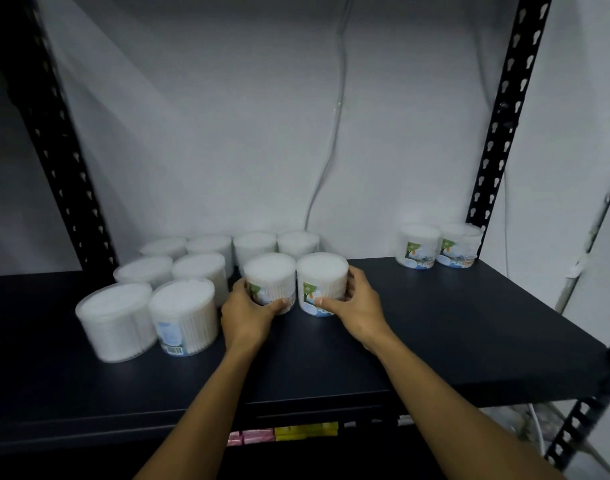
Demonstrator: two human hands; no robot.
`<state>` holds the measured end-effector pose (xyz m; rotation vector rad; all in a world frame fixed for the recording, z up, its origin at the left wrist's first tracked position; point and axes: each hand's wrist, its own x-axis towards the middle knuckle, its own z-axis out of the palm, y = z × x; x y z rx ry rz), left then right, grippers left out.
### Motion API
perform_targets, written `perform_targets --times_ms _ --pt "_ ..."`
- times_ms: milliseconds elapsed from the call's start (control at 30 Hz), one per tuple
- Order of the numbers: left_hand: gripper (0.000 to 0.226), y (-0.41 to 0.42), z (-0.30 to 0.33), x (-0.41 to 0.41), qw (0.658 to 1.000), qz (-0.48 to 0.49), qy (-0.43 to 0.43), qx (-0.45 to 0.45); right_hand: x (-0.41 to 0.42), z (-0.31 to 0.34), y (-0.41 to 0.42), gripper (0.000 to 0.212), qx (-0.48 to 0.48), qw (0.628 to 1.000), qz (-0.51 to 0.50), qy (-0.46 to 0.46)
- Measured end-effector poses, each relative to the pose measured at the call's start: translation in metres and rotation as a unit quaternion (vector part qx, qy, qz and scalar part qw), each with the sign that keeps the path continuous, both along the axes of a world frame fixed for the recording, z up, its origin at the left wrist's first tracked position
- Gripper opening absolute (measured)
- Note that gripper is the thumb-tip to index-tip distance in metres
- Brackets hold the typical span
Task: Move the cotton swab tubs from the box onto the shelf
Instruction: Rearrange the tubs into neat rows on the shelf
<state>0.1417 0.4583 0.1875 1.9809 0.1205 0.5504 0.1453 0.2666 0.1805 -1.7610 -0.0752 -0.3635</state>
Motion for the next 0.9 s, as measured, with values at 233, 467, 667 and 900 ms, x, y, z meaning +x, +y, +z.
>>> perform_targets --times_ms 233,467,667,900 --pt "0.079 -0.01 0.002 -0.011 0.999 -0.044 0.023 0.016 -0.026 -0.001 -0.033 0.083 -0.02 1.0 -0.019 -0.004" --pt "0.073 -0.048 0.004 -0.018 0.995 -0.092 0.031 0.003 -0.044 0.001 -0.077 0.082 -0.018 0.999 -0.04 -0.006" --pt "0.067 -0.102 0.006 -0.014 0.987 -0.154 0.034 -0.016 -0.05 0.001 -0.121 0.08 -0.019 0.997 -0.076 -0.006" --pt "0.078 -0.17 0.004 0.008 0.971 -0.235 0.035 0.016 -0.055 0.002 -0.195 0.081 -0.022 0.99 -0.139 -0.008"
